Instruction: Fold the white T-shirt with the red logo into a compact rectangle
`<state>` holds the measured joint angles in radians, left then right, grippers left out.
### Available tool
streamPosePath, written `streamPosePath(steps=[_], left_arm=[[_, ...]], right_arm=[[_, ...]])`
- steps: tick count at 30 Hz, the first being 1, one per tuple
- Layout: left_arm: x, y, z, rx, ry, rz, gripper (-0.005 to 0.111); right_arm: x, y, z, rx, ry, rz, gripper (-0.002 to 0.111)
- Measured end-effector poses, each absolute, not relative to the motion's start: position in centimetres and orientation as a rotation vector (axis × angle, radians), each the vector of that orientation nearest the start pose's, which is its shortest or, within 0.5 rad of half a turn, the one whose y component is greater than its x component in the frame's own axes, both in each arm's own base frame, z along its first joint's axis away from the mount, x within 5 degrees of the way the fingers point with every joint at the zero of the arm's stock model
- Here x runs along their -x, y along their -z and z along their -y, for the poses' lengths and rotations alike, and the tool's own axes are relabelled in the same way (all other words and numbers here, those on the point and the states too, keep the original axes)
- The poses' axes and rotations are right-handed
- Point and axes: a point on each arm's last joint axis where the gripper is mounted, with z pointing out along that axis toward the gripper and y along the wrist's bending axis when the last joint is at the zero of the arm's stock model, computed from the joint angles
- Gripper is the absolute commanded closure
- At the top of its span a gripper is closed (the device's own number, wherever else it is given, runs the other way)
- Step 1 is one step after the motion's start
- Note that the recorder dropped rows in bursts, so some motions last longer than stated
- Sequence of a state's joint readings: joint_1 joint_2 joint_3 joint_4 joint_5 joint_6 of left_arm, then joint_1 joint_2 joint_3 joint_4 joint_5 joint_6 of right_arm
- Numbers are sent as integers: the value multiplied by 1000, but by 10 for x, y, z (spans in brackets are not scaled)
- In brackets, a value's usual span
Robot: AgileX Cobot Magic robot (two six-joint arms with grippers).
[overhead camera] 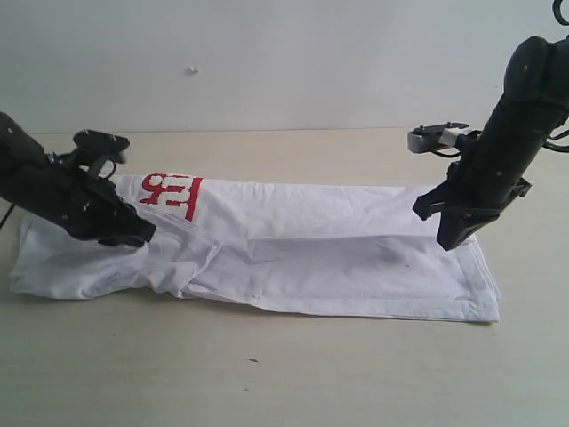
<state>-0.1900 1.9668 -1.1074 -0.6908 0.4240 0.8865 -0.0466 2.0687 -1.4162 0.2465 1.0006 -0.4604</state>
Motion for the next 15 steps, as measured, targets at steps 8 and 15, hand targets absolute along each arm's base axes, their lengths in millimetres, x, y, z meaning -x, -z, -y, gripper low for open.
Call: streamPosePath(steps=[8, 15], left_arm=[[-370, -187, 68, -546, 263, -2428, 107], [-365, -180, 52, -552, 245, -2476, 107]], right_arm=[[-397, -180, -8, 410, -406, -2914, 108], [-398, -168, -8, 399, -410, -2922, 108]])
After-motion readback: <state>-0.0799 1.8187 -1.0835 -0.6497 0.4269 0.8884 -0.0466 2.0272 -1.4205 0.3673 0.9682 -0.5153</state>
